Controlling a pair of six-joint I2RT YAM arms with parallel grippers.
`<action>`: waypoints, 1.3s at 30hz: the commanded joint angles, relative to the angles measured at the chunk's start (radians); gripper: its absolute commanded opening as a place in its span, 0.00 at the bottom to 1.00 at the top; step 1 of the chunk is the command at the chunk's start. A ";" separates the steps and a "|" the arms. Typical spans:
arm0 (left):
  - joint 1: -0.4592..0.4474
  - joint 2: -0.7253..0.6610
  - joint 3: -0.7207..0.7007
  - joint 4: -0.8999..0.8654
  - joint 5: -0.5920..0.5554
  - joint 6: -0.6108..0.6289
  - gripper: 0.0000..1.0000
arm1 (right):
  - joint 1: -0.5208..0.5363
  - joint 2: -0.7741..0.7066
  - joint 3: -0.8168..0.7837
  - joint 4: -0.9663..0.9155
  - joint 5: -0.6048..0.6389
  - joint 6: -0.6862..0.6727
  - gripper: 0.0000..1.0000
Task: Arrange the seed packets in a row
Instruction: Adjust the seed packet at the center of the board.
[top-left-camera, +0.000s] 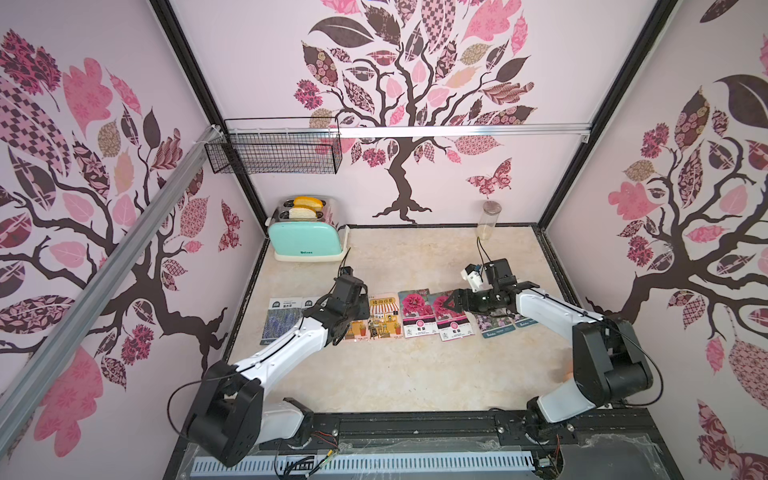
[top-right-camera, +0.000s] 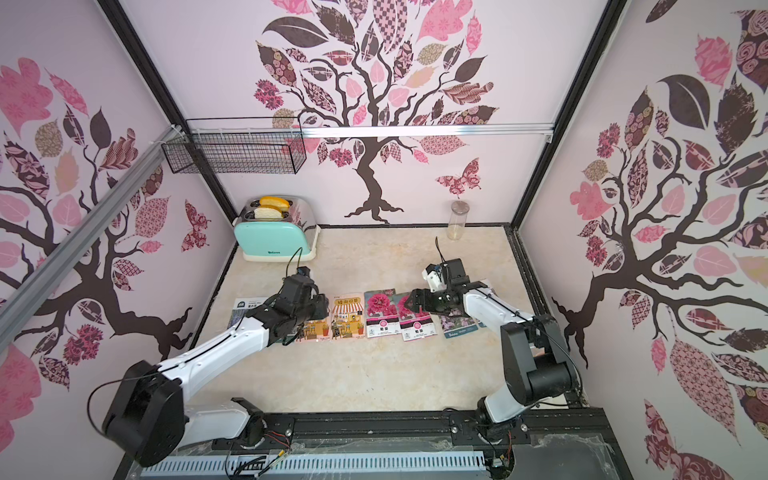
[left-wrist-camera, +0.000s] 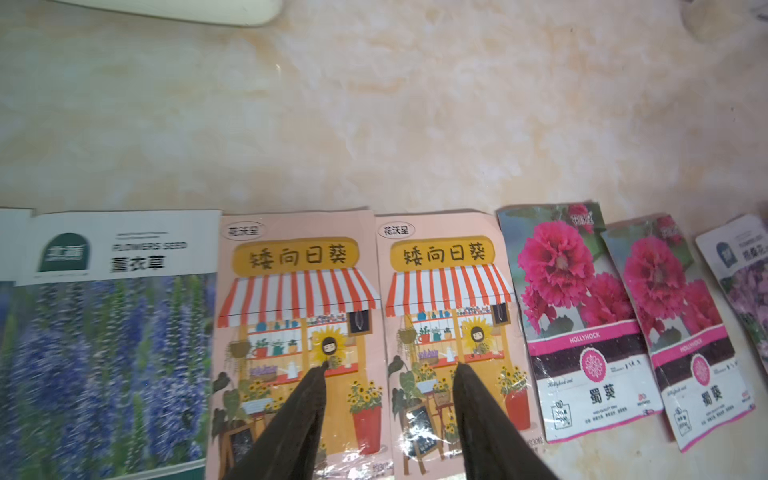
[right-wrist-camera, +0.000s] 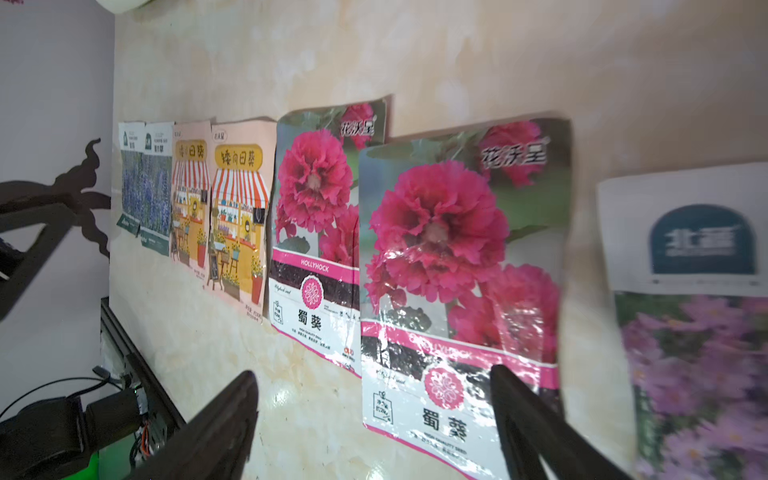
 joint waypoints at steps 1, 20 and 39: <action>0.009 -0.104 -0.070 0.020 -0.140 -0.035 0.56 | 0.026 0.028 -0.005 0.063 -0.042 0.036 0.90; 0.029 -0.557 -0.344 0.115 -0.610 0.008 0.65 | 0.030 0.163 0.007 0.143 0.004 0.042 0.98; 0.032 -0.561 -0.361 0.117 -0.661 0.033 0.67 | -0.008 0.205 0.047 0.183 0.068 0.066 1.00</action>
